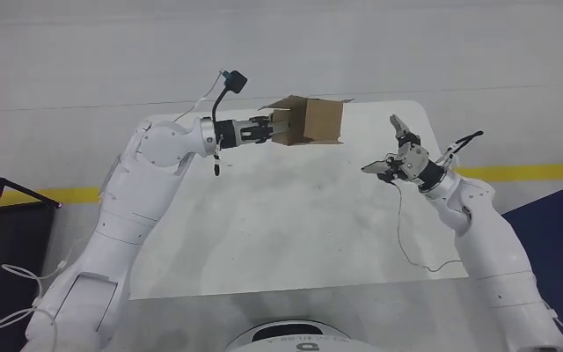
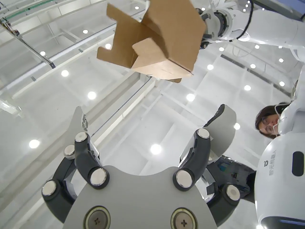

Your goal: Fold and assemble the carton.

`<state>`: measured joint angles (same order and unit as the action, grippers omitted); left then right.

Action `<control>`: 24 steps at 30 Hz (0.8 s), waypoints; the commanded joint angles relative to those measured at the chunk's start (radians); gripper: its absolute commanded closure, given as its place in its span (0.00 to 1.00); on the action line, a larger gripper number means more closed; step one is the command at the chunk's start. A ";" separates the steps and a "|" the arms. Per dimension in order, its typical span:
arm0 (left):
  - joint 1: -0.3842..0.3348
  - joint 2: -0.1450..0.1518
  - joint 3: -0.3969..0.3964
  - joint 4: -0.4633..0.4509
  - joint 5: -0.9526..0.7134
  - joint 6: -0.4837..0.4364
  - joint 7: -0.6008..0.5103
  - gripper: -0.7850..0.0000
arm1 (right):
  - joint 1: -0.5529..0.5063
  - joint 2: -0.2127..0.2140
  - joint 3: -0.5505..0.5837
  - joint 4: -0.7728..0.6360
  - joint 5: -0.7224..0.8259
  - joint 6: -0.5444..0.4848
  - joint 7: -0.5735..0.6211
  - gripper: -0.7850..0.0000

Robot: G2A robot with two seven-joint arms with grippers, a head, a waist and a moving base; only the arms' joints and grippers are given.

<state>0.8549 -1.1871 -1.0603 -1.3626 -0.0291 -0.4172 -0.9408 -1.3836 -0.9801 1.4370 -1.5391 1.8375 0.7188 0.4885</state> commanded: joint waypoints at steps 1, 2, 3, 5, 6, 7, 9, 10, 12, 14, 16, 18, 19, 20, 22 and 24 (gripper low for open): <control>0.006 0.001 0.005 -0.007 0.000 0.029 -0.018 1.00 | -0.004 0.003 0.012 -0.010 -0.324 -0.230 0.093 0.00; 0.007 0.002 0.004 -0.007 -0.010 0.041 -0.027 1.00 | -0.002 0.007 0.016 -0.021 -0.456 -0.299 0.106 0.00; 0.008 0.003 0.003 -0.007 -0.020 0.050 -0.035 1.00 | -0.002 0.012 0.022 -0.036 -0.587 -0.386 0.115 0.00; 0.014 0.003 -0.003 -0.005 -0.063 0.068 -0.043 1.00 | -0.015 0.017 0.030 -0.065 -0.810 -0.562 0.120 0.00; 0.016 0.004 -0.008 -0.004 -0.077 0.073 -0.044 1.00 | -0.022 0.018 0.036 -0.074 -0.891 -0.650 0.106 0.00; 0.019 0.005 -0.013 -0.004 -0.091 0.078 -0.046 1.00 | -0.030 0.018 0.038 -0.084 -0.982 -0.727 0.084 0.00; 0.026 0.006 -0.022 -0.002 -0.126 0.083 -0.047 1.00 | -0.038 0.018 0.033 -0.101 -1.135 -0.852 0.049 0.00; 0.028 0.007 -0.025 -0.002 -0.135 0.086 -0.050 1.00 | -0.040 0.017 0.031 -0.102 -1.213 -0.924 0.018 0.00; 0.024 0.010 -0.033 -0.005 -0.116 0.088 -0.051 1.00 | -0.044 0.011 0.018 -0.102 -1.329 -1.033 -0.068 0.00; 0.024 0.010 -0.033 -0.005 -0.116 0.088 -0.051 1.00 | -0.046 0.009 0.014 -0.102 -1.337 -1.044 -0.079 0.00; 0.024 0.010 -0.033 -0.005 -0.116 0.088 -0.051 1.00 | -0.046 0.009 0.014 -0.102 -1.337 -1.044 -0.079 0.00; 0.024 0.010 -0.033 -0.005 -0.116 0.088 -0.051 1.00 | -0.046 0.009 0.014 -0.102 -1.337 -1.044 -0.079 0.00; 0.024 0.010 -0.033 -0.005 -0.116 0.088 -0.051 1.00 | -0.046 0.009 0.014 -0.102 -1.337 -1.044 -0.079 0.00; 0.024 0.010 -0.033 -0.005 -0.116 0.088 -0.051 1.00 | -0.046 0.009 0.014 -0.102 -1.337 -1.044 -0.079 0.00; 0.024 0.010 -0.033 -0.005 -0.116 0.088 -0.051 1.00 | -0.046 0.009 0.014 -0.102 -1.337 -1.044 -0.079 0.00; 0.024 0.010 -0.033 -0.005 -0.116 0.088 -0.051 1.00 | -0.046 0.009 0.014 -0.102 -1.337 -1.044 -0.079 0.00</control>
<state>0.8792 -1.1774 -1.0930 -1.3677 -0.1450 -0.3290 -0.9918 -1.4292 -0.9709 1.4512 -1.6412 0.5002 -0.3252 0.4094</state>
